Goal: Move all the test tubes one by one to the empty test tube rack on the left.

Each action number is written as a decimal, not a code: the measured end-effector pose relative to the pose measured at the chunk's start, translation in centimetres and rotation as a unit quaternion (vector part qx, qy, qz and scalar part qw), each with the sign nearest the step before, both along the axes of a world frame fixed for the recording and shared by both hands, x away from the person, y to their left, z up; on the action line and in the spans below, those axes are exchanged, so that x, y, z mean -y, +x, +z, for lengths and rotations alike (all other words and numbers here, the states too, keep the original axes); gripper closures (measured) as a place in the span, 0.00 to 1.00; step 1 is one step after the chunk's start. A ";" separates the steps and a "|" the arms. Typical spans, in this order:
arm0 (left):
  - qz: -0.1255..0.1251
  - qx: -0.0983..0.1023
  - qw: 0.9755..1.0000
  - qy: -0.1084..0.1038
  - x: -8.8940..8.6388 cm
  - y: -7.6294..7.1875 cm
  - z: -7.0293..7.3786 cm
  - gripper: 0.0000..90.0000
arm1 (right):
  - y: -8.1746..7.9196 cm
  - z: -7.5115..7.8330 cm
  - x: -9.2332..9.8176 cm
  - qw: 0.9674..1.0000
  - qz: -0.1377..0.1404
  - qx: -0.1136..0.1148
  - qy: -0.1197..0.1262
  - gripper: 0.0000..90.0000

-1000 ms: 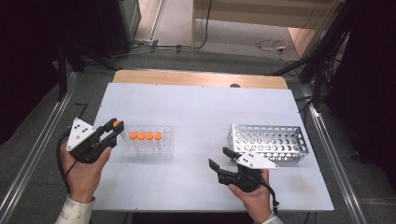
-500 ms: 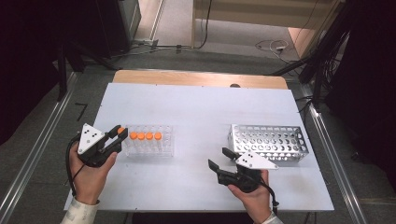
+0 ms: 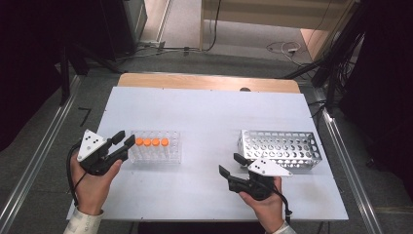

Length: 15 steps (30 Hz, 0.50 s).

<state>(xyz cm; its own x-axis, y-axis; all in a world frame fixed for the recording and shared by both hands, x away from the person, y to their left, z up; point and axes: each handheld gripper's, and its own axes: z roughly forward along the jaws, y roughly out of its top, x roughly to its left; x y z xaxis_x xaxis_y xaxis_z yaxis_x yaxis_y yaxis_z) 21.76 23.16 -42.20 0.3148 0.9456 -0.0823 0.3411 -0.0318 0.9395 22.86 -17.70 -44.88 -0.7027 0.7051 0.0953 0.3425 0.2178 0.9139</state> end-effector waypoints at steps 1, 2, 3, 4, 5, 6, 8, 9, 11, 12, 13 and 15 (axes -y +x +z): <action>-0.003 -0.001 1.000 -0.004 0.0 0.0 0.0 0.65 | 0.0 0.0 0.0 1.000 0.000 0.001 -0.001 0.36; -0.004 -0.001 1.000 -0.006 0.0 -0.1 0.1 0.64 | 0.1 0.0 0.1 1.000 -0.001 0.001 -0.001 0.36; -0.008 -0.001 1.000 -0.009 0.1 -0.2 0.1 0.64 | 0.1 0.0 0.1 1.000 -0.002 0.001 -0.001 0.36; -0.009 -0.002 1.000 -0.011 0.1 -0.2 0.1 0.62 | 0.1 0.0 0.2 1.000 -0.004 0.001 -0.002 0.36; -0.011 -0.001 1.000 -0.015 0.2 -0.3 0.1 0.62 | 0.2 0.0 0.2 1.000 -0.006 0.001 -0.001 0.36; -0.014 -0.003 1.000 -0.016 0.2 -0.3 0.2 0.60 | 0.2 0.0 0.3 1.000 -0.006 0.001 -0.001 0.36; -0.017 -0.003 1.000 -0.021 0.4 -0.4 0.1 0.58 | 0.3 0.0 0.5 1.000 -0.010 0.001 -0.001 0.36; -0.018 -0.003 1.000 -0.022 0.4 -0.4 0.2 0.56 | 0.3 0.0 0.5 1.000 -0.010 0.000 -0.001 0.36; -0.020 -0.004 0.999 -0.025 0.4 -0.5 0.2 0.54 | 0.4 0.0 0.7 1.000 -0.011 0.001 -0.001 0.36; -0.021 -0.004 0.999 -0.026 0.4 -0.5 0.2 0.53 | 0.4 0.0 0.7 1.000 -0.012 0.001 -0.001 0.36; -0.021 -0.004 0.999 -0.027 0.4 -0.5 0.2 0.53 | 0.4 0.0 0.7 1.000 -0.014 -0.001 0.000 0.36; -0.021 -0.005 0.999 -0.028 0.4 -0.6 0.2 0.52 | 0.4 0.0 0.8 1.000 -0.015 0.000 0.000 0.36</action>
<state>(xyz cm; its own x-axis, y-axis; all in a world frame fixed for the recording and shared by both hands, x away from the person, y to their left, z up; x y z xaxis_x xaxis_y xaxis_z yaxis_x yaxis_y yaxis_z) 21.19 22.77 -42.05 0.3528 0.9255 -0.1376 0.3492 0.0061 0.9370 23.29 -18.46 -44.85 -0.6810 0.7260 0.0958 0.3495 0.2072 0.9137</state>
